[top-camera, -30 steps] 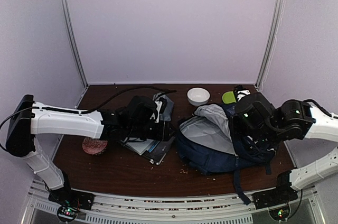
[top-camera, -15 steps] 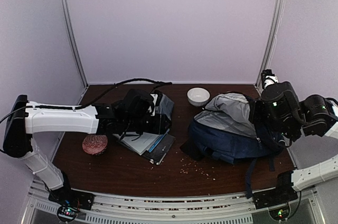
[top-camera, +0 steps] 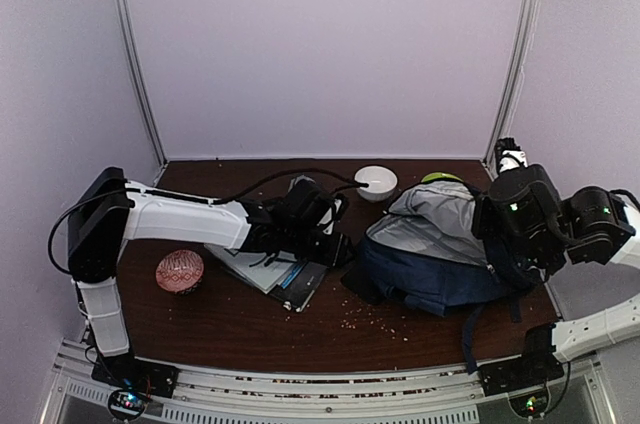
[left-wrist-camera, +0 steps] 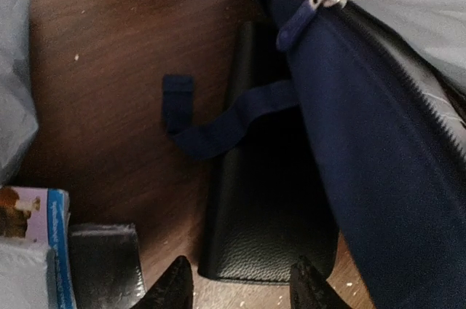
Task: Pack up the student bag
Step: Pick up the personal item from the center of the board.
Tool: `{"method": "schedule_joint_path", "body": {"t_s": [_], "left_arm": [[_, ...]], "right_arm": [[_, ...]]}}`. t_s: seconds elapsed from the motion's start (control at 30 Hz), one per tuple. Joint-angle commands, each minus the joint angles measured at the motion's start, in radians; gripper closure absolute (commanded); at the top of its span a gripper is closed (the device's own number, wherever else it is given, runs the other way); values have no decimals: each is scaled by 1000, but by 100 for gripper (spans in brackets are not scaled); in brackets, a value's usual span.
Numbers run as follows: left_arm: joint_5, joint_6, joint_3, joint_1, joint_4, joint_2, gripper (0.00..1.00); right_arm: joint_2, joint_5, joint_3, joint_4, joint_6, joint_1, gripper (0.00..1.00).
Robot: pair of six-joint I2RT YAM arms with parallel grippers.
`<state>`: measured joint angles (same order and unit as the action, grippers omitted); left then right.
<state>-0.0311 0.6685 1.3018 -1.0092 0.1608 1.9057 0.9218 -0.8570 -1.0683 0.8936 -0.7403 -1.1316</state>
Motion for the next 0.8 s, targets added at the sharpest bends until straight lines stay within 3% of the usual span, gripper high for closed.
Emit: {"method": "schedule_joint_path", "body": {"t_s": [0.0,0.2,0.27,0.3,0.5,0.77], "left_arm": [[-53,-58,85,-6,3,59,20],[-20,-89,101,-42,5,107,16],[-4,-99,81,-52,-9,107,3],[-1,-106,67,-54,-21,105,2],[55,-191,-35,-89,-67,46,2],[279,-357,46,-212,27,60,3]], "right_arm": [[-51,-95,1,-27,9,16,100],[-92,-111,2,-1,23,19,100],[-105,-120,3,9,26,20,100],[-110,-128,3,14,30,21,100],[-151,-165,-20,62,48,30,100],[-186,-185,-19,75,54,45,100]]}}
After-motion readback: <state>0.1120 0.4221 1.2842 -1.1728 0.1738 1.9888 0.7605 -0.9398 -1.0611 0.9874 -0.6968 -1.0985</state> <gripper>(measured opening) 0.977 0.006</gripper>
